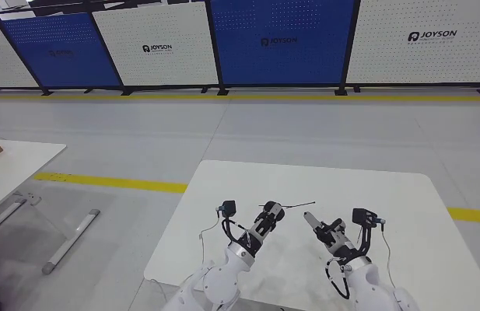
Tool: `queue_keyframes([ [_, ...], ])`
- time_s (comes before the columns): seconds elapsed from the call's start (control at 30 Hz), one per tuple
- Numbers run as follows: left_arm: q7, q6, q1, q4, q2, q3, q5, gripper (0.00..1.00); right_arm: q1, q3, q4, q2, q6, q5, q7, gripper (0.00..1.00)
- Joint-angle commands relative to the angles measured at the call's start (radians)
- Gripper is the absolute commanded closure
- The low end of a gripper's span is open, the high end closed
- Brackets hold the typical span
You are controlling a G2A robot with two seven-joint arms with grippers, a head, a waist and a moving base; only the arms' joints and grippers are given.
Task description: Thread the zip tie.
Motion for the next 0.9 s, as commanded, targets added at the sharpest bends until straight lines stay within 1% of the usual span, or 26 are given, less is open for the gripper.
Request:
queue_keyframes([
  [0.0, 0.0, 0.0, 0.0, 0.0, 0.0, 0.0, 0.0, 1.0, 0.0, 0.0, 0.0, 0.0, 0.0, 0.0, 0.0, 0.0],
  [0.67, 0.0, 0.0, 0.0, 0.0, 0.0, 0.0, 0.0, 1.0, 0.0, 0.0, 0.0, 0.0, 0.0, 0.0, 0.0, 0.0],
  [0.77, 0.0, 0.0, 0.0, 0.0, 0.0, 0.0, 0.0, 1.0, -0.001, -0.004, -0.001, 0.0, -0.002, -0.024, -0.018, 0.0],
  [0.87, 0.0, 0.0, 0.0, 0.0, 0.0, 0.0, 0.0, 1.0, -0.005, -0.009, -0.01, 0.001, 0.009, -0.055, -0.03, 0.0],
])
